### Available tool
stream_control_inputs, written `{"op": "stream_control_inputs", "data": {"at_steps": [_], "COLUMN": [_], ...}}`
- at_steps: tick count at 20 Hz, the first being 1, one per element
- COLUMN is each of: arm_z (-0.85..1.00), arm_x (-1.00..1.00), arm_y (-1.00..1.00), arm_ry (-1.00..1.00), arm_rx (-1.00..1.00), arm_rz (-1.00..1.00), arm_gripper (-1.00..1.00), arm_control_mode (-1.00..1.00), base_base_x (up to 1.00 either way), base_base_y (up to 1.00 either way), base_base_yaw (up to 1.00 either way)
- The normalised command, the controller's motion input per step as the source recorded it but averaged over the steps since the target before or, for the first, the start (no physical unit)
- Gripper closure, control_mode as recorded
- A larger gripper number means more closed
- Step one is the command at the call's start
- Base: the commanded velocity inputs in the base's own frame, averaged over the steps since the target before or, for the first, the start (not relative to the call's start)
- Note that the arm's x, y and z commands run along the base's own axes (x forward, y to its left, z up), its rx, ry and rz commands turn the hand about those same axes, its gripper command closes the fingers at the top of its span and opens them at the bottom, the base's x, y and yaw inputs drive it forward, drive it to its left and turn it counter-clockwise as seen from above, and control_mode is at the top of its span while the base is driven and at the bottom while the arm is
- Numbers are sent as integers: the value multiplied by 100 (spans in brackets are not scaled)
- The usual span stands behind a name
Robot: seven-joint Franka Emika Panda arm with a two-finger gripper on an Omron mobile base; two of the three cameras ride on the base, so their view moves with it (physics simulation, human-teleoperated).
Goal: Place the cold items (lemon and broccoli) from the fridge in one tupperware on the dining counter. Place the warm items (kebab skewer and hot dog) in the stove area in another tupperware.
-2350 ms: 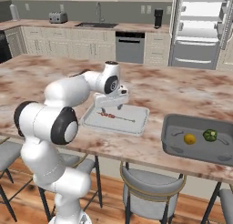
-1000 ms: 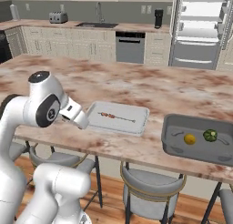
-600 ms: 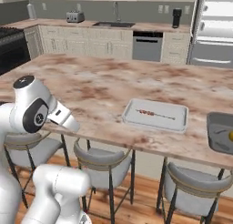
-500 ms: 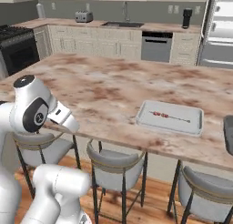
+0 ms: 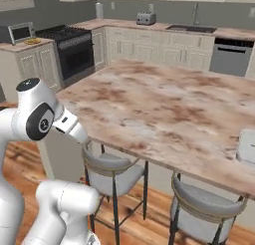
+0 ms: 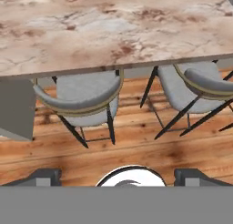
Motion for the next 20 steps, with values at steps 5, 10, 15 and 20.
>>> {"op": "stream_control_inputs", "data": {"at_steps": [5,10,15,20], "arm_z": [0,0,0,0], "arm_x": [0,0,0,0], "arm_y": [0,0,0,0], "arm_ry": [0,0,0,0], "arm_rx": [0,0,0,0], "arm_rz": [0,0,0,0], "arm_gripper": [-100,-100,-100,-100], "arm_control_mode": [100,100,100,100], "base_base_x": [0,14,42,63], "base_base_y": [100,100,100,100], "base_base_yaw": [29,18,7,0]}}
